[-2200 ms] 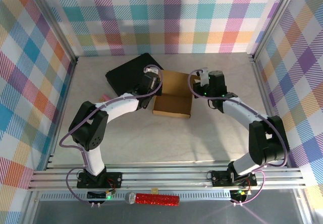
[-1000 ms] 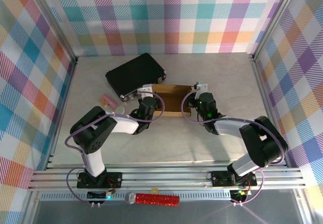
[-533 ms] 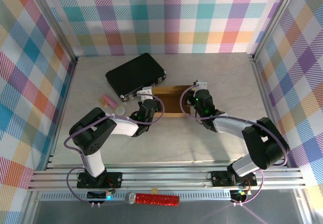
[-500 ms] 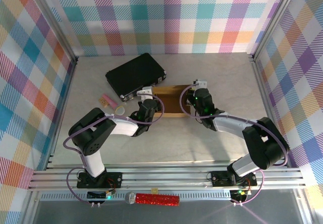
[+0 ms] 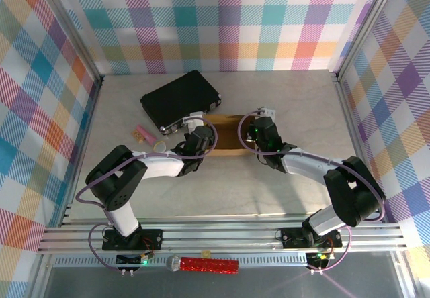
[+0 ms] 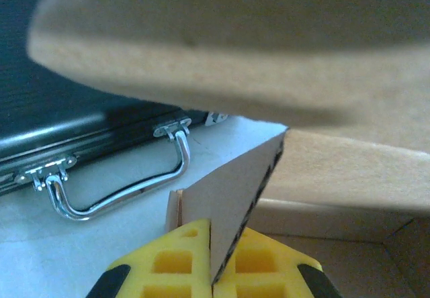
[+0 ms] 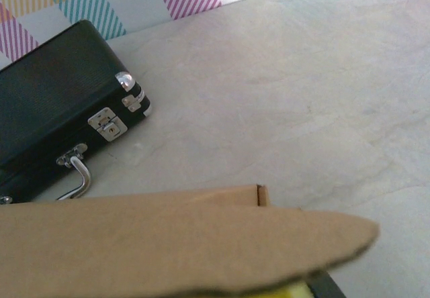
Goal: Fold the paper box
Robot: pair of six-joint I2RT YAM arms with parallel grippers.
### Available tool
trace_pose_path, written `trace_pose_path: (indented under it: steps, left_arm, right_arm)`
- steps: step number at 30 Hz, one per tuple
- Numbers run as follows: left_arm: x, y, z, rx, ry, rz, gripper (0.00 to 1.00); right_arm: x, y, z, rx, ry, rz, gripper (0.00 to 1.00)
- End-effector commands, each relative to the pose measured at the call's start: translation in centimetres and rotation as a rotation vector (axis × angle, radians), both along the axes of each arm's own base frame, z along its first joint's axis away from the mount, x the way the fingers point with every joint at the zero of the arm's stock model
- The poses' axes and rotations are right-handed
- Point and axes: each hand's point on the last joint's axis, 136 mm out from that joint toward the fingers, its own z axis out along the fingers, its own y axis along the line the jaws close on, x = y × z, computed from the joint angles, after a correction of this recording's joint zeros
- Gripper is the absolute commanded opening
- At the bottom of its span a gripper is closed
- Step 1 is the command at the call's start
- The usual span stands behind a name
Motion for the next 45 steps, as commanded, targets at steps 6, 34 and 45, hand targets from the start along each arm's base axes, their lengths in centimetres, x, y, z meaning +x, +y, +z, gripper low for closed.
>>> trace_pose_path:
  steps: [6,34,45]
  left_arm:
    - [-3.9,-1.6,-7.7,0.046,0.213,-0.130,0.00]
    - [-6.3,-2.3,-11.5,0.447,0.178,-0.129,0.00]
    - [-5.8,-3.3,-10.9,0.499,0.183,-0.158,0.00]
  right_arm:
    - [-4.8,0.7,-7.7,-0.049,0.208,0.086,0.00]
    - [-13.0,-3.7,-2.0,0.102,0.285,0.061,0.50]
    - [-10.7,-1.2,6.4,0.553,0.335,-0.095,0.81]
